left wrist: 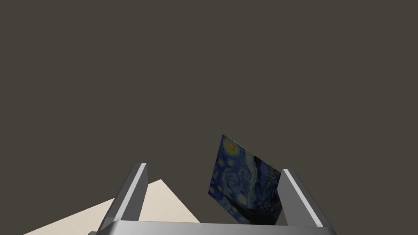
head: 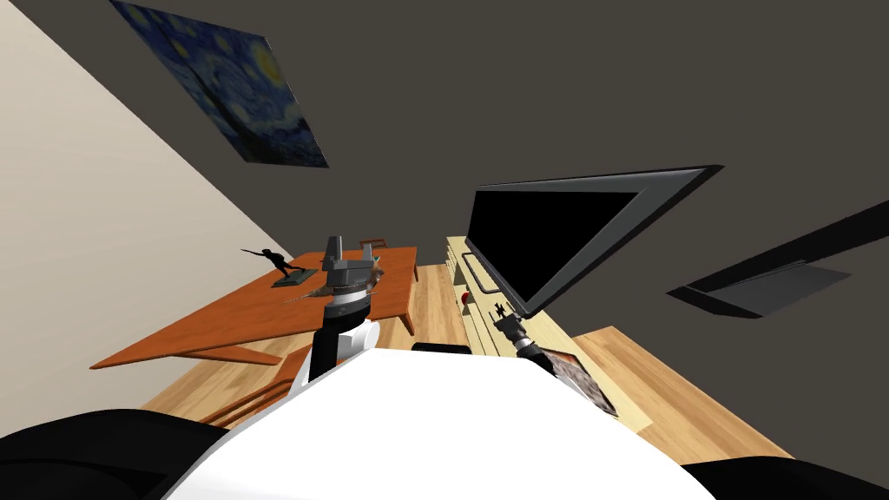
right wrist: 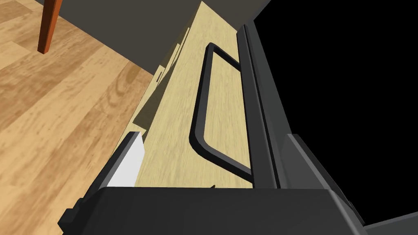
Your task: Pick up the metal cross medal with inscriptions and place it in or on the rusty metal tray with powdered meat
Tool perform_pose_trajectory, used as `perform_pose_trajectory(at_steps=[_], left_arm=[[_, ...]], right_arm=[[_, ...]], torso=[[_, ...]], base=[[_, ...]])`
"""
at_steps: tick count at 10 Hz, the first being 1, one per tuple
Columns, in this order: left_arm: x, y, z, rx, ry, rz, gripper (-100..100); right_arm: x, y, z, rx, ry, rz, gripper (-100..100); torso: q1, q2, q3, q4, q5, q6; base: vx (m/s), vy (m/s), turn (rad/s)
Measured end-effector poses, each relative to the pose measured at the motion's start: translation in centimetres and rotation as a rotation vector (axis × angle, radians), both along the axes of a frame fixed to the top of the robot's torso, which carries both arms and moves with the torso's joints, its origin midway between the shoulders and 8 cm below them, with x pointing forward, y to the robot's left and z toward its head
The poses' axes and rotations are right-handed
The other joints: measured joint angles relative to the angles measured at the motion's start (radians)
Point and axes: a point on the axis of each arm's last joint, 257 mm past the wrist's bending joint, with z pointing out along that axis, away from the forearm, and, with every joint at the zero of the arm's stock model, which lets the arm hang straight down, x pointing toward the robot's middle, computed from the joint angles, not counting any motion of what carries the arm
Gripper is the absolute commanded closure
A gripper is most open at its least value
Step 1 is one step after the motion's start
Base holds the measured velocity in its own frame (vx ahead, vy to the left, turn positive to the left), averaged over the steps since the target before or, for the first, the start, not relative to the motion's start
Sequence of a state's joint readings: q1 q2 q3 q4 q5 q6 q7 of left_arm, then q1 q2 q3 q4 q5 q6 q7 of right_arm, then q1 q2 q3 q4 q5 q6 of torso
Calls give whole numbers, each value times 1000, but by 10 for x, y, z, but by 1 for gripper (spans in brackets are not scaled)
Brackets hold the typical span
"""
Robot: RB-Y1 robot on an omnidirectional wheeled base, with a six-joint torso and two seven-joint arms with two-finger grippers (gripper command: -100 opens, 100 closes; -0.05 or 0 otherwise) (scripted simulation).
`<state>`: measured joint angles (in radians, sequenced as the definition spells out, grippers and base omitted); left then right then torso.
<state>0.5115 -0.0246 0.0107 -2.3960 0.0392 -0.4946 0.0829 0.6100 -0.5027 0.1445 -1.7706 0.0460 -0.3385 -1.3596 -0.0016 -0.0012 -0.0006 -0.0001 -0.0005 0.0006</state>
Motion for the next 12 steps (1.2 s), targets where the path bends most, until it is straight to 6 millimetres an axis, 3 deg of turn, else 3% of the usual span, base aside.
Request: perform_pose_trajectory(at_steps=[12], left_arm=[[0,0,0,0,0,0,0]], right_arm=[[-41,-38,-74,186,272,-71,-100]], torso=[[0,0,0,0,0,0]], base=[[5,-14,78]])
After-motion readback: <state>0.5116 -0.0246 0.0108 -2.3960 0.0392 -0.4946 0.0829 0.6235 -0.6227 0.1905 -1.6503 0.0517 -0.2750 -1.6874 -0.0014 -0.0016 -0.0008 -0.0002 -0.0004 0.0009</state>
